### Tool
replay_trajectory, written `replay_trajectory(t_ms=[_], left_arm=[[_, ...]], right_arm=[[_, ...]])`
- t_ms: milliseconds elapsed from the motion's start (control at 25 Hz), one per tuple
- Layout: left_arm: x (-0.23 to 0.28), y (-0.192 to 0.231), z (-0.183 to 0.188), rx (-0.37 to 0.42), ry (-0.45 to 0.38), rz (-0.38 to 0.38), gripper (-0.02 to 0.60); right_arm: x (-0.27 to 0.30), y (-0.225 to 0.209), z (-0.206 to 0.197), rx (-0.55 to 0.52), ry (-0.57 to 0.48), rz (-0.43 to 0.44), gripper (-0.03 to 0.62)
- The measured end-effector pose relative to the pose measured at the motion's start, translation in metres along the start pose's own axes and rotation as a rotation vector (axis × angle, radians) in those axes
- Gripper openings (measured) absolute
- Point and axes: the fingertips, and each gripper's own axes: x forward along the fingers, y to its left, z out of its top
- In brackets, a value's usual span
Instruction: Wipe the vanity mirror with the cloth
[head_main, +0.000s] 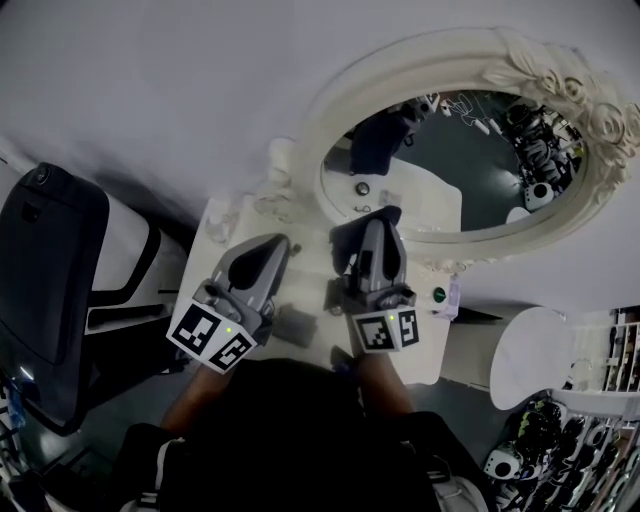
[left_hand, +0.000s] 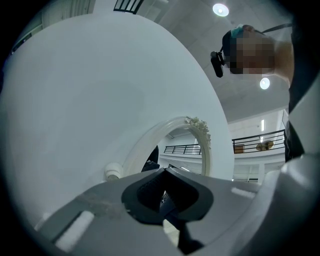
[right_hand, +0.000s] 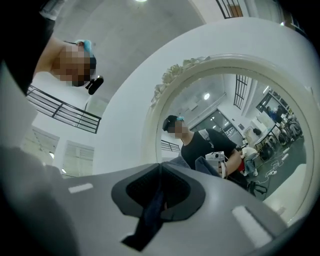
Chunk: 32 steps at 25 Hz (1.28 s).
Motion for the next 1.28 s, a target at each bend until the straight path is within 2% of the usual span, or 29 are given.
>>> replay_trajectory(t_ms=[200, 520, 680, 1000, 1280], left_arm=[[-0.001, 0.0, -0.013, -0.023, 0.024, -0.014, 0.005], [0.01, -0.027, -0.029, -0.013, 0.047, -0.07, 0.005], [0.014, -0.042, -0.038, -0.007, 0.044, -0.049, 0.005], [0.03, -0.077, -0.078, 0.022, 0.069, -0.026, 0.005], [0.037, -0.097, -0.103, 0.044, 0.101, -0.027, 0.005]], right_arm=[[-0.016, 0.007, 0.004, -0.104, 0.054, -0.022, 0.023], [-0.055, -0.012, 0.023, -0.143, 0.082, -0.098, 0.023], [-0.078, -0.027, 0.032, -0.181, 0.123, -0.113, 0.023], [-0.133, -0.072, 0.022, -0.145, 0.268, -0.19, 0.023], [-0.156, -0.086, 0.015, -0.118, 0.32, -0.19, 0.021]])
